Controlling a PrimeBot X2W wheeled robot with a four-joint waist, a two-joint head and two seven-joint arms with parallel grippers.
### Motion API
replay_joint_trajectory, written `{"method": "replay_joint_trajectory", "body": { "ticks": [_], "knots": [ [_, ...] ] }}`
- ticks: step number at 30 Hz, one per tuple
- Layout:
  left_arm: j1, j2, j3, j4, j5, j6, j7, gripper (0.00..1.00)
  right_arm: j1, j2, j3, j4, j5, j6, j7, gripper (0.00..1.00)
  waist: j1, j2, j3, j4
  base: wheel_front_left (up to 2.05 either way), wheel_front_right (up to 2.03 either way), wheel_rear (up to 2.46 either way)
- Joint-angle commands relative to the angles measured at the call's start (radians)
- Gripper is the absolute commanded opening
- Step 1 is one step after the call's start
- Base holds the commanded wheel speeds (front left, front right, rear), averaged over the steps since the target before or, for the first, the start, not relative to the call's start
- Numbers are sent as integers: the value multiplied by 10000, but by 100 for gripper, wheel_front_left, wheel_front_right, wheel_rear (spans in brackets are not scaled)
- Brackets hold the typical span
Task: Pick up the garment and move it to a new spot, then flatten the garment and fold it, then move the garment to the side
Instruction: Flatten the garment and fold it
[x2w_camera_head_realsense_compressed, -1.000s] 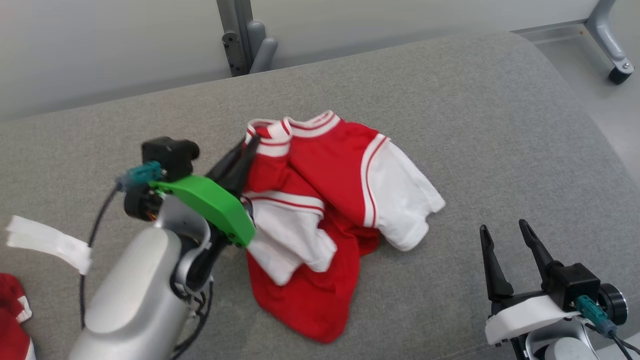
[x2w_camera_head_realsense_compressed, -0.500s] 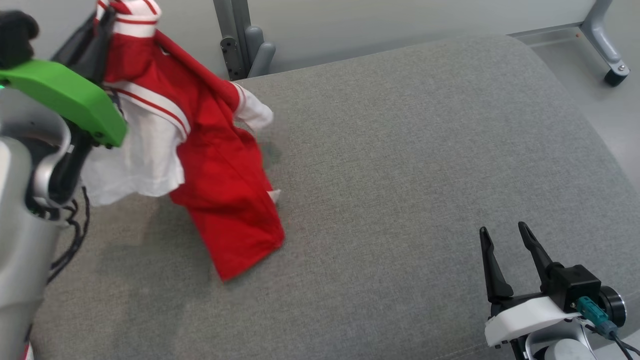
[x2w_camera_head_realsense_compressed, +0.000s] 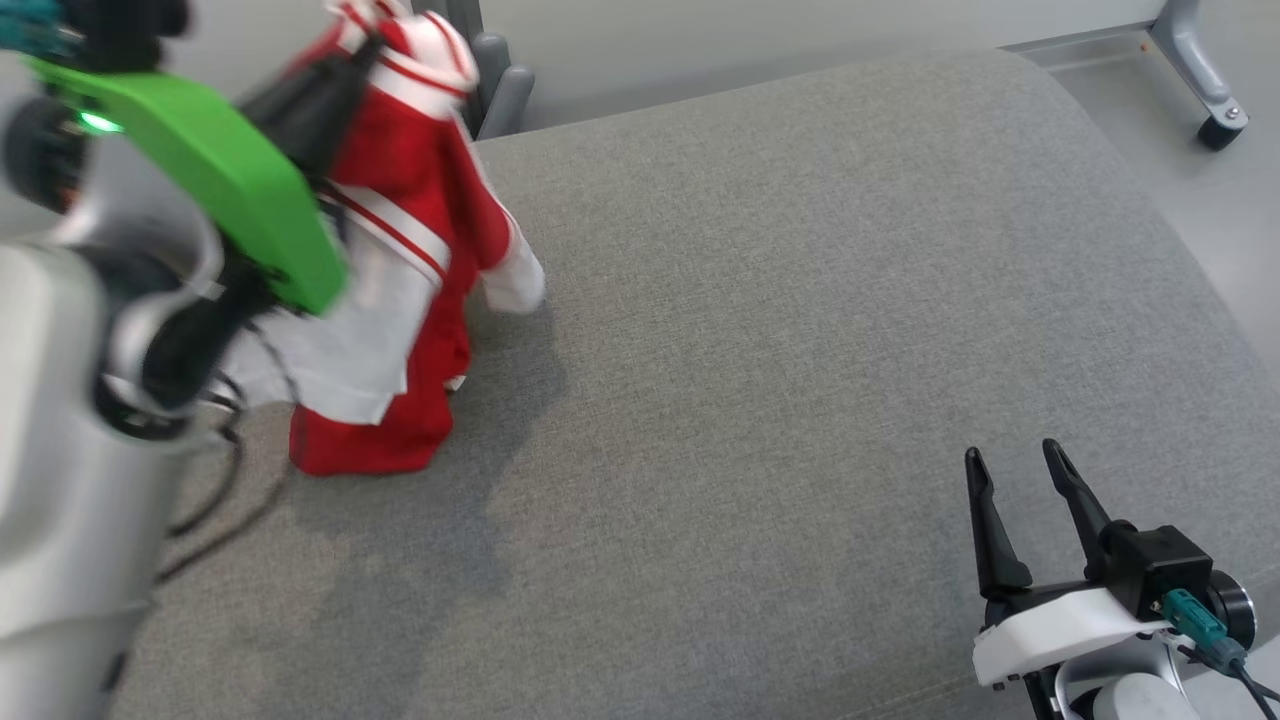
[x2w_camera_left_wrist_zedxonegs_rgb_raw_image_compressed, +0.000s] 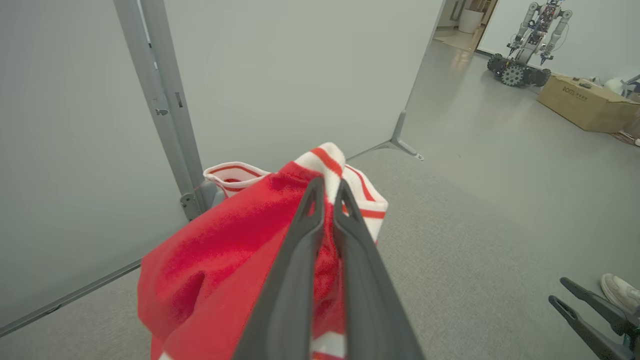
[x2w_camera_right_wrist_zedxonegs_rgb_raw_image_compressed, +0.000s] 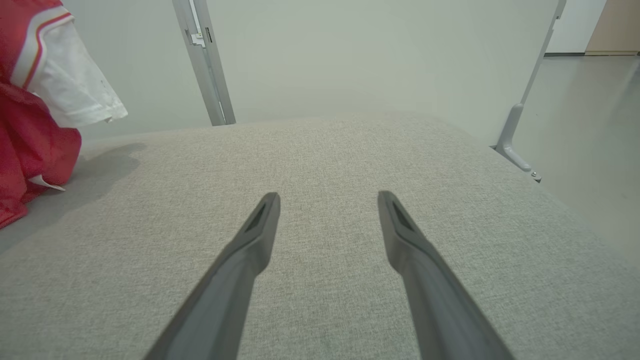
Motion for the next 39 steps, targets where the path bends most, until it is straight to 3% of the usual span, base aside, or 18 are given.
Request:
{"method": "replay_joint_trajectory", "body": {
  "ticks": [1, 8, 13, 14, 15, 16, 17, 22, 26, 29, 37, 39],
  "knots": [
    [355, -507, -378, 84, -127, 29, 106, 0, -69, -15, -19, -28, 101, -3, -32, 100, 0, 110, 209, 74, 0, 0, 0],
    [274, -3480, -2008, 2001, 208, 374, -788, 0, -920, -17, 608, -26, 373, -6, -32, 100, 0, 110, 1215, -265, 0, 0, 0],
    [-22, -4172, -2981, 3473, 366, 650, -2106, 0, -1396, -18, 907, 9, 700, -6, -32, 100, 0, 110, 1751, -809, 0, 0, 0],
    [-99, -4215, -3200, 3584, 161, 787, -2481, 27, -1455, -20, 928, 22, 750, -6, -32, 100, 0, 110, 1827, -900, 0, 0, 0],
    [-179, -4253, -3486, 3606, -56, 955, -2887, 47, -1493, -15, 950, 36, 789, -6, -32, 100, 0, 110, 1885, -985, 0, 0, 0],
    [-262, -4257, -3795, 3645, -287, 1123, -3258, 90, -1496, -20, 962, 58, 829, -6, -32, 100, 0, 110, 1934, -1054, 0, 0, 0],
    [-338, -4237, -4093, 3686, -616, 1289, -3594, 100, -1480, -17, 976, 73, 857, -6, -32, 100, 0, 110, 1971, -1106, 0, 0, 0],
    [-815, -4225, -5420, 3843, -1427, 1717, -4635, 100, -1303, -18, 864, 114, 916, -6, -32, 100, 0, 110, 1936, -1125, 0, 0, 0],
    [-779, -4229, -5767, 3638, -1511, 1774, -5349, 100, -1067, -17, 623, 136, 788, -6, -32, 100, 0, 110, 1667, -843, 0, 0, 0],
    [-337, -3726, -5574, 3214, -1305, 1960, -5896, 100, -944, -20, 515, 155, 738, -6, -32, 100, 0, 110, 1441, -628, 0, 0, 0],
    [1811, -570, -4424, 1741, -1327, 3381, -6716, 100, -564, -20, 374, 87, 557, -6, -31, 100, 0, 110, 985, -54, 0, 0, 0],
    [2323, -69, -4064, 1725, -1729, 3566, -6653, 100, -527, -18, 361, 85, 460, -6, -31, 100, 0, 110, 972, 133, 0, 0, 0]
  ]
}}
